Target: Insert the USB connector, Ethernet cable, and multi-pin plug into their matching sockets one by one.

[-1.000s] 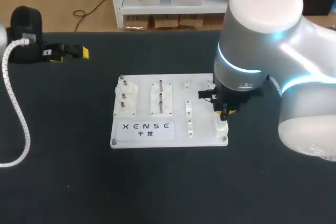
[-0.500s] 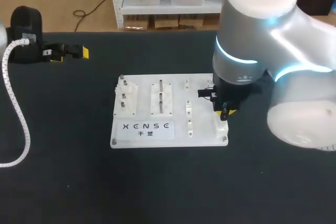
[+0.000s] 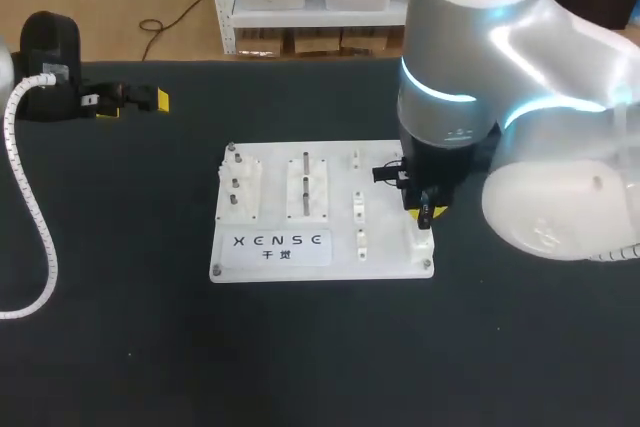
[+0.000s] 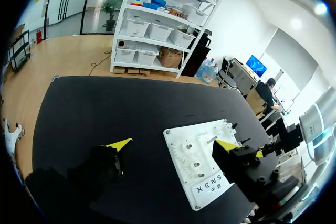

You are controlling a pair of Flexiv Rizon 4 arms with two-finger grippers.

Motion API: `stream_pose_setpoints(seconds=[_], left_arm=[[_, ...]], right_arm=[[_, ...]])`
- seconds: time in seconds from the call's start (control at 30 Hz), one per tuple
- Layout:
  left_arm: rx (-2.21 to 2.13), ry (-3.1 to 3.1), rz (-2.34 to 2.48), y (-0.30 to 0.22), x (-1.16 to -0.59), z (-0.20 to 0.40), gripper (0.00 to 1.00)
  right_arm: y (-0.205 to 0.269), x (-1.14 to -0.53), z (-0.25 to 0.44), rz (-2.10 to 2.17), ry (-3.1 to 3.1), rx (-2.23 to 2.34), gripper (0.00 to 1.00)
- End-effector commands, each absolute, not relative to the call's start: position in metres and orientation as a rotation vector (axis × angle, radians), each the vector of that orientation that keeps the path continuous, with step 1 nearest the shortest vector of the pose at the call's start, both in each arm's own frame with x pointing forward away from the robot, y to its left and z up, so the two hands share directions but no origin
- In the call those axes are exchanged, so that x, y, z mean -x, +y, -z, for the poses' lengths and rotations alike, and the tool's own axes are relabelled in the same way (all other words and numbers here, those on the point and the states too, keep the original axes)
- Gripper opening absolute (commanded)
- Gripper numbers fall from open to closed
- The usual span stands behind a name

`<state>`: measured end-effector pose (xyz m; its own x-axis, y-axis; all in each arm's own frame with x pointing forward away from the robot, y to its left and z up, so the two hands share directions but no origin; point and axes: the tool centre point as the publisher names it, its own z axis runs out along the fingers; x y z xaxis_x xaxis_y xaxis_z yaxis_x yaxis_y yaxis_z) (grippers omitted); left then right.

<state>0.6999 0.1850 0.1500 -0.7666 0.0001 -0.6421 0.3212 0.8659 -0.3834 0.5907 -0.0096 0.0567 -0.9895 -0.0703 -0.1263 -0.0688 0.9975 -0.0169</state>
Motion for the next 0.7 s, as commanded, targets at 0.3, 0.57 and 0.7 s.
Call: stream_pose_setpoints(seconds=[0.3,0.57,0.7], left_arm=[[-0.231,2.374,0.636,0.185,-0.7,-0.15,1.0],[-0.231,2.374,0.636,0.185,-0.7,-0.15,1.0],[-0.231,2.374,0.636,0.185,-0.7,-0.15,1.0]], right_arm=[[-0.006,-0.596,-0.005,-0.009,3.045,0.099,0.0],[-0.004,-0.597,-0.005,-0.024,3.04,0.118,0.0],[-0.004,-0.6,-0.016,-0.01,2.996,0.147,0.99]])
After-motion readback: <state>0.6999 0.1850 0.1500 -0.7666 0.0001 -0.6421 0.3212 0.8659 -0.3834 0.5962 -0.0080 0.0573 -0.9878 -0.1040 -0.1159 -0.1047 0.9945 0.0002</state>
